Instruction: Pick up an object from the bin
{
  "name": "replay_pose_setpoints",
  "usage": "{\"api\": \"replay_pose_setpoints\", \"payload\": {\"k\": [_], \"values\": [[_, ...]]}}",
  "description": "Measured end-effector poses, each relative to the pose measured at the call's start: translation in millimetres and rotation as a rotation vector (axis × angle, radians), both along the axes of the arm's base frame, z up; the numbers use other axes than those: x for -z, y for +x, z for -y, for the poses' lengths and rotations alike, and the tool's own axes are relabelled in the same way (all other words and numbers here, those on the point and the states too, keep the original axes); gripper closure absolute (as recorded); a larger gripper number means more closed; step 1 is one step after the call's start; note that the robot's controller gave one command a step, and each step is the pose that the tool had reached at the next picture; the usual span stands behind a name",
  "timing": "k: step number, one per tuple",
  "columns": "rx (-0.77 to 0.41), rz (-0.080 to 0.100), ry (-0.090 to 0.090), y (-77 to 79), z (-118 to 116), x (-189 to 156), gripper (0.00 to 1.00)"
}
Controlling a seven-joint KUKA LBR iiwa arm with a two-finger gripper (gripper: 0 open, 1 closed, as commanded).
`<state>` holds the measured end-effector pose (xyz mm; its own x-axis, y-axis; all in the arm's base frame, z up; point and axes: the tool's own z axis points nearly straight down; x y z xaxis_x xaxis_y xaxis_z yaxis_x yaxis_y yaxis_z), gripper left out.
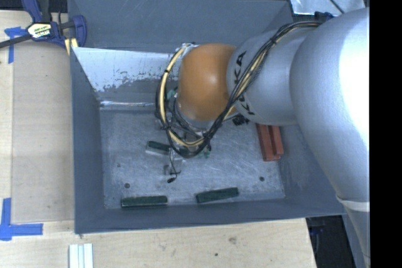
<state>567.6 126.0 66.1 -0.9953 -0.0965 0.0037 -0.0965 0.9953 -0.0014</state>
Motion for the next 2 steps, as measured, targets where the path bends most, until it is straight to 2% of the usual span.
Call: {"api": "replay_pose_setpoints", "payload": {"k": [1,2], "values": [[0.001,0.007,0.003,1.6,-1.6,-4.8,1.0],[-0.006,0.017,0.004,11.3,4.1,-154.6,1.0]]}}
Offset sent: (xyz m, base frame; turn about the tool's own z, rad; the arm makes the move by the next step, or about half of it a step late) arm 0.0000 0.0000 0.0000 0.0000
